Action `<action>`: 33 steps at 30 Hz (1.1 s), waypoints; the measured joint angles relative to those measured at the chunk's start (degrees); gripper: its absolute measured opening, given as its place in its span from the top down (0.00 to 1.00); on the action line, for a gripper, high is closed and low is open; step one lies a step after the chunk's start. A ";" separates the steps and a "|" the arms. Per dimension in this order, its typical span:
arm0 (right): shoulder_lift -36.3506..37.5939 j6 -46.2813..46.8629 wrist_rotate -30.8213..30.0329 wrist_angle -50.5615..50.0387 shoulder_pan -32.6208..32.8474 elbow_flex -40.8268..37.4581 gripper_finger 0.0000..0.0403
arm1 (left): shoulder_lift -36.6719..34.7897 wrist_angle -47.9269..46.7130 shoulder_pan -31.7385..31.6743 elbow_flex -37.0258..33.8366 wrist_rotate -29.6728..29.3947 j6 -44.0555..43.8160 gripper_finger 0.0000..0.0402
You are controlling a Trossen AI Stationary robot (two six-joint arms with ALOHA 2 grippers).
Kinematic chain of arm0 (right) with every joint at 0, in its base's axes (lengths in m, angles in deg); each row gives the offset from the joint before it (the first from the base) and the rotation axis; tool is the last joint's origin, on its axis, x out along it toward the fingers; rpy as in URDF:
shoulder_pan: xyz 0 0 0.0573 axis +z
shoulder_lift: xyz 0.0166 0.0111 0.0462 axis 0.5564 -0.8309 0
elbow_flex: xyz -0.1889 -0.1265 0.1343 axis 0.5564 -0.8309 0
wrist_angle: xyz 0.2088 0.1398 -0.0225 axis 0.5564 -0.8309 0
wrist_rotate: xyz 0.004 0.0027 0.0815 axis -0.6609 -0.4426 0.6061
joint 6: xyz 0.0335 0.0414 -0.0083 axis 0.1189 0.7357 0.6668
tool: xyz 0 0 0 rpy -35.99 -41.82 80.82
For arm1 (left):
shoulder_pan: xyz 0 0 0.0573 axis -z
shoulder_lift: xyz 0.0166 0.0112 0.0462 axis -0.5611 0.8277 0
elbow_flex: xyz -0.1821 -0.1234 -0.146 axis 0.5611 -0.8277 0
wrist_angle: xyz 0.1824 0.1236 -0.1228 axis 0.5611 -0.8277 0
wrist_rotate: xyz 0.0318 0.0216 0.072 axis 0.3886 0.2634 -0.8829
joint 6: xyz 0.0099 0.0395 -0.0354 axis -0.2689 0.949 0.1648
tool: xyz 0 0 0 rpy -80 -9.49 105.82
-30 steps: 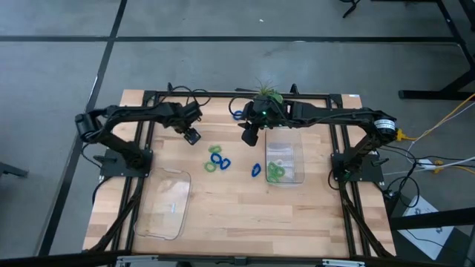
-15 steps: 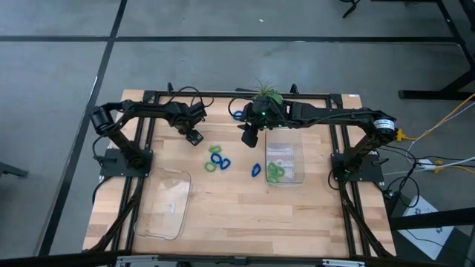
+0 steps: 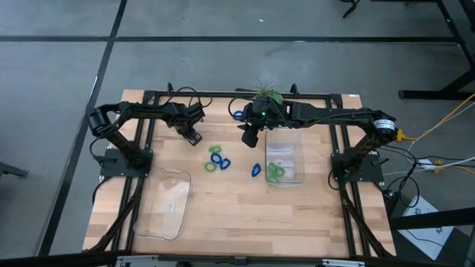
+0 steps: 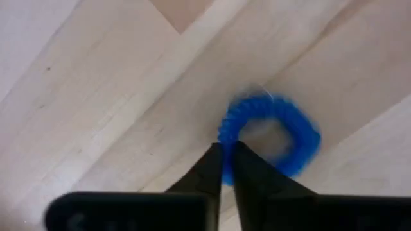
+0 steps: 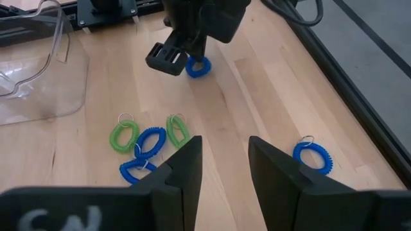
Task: Sort spring keychains
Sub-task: Put the blue spring keychain into the bottom transparent bin
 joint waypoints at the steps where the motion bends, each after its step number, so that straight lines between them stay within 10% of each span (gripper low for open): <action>1: 0.00 0.00 0.00 0.00 0.00 0.01 0.69 | -0.03 -0.14 0.11 0.01 -0.01 -0.03 0.97; 33: 0.00 -0.02 -0.07 -0.60 0.00 0.01 0.69 | -25.68 -1.17 0.19 -0.01 4.51 -4.56 1.00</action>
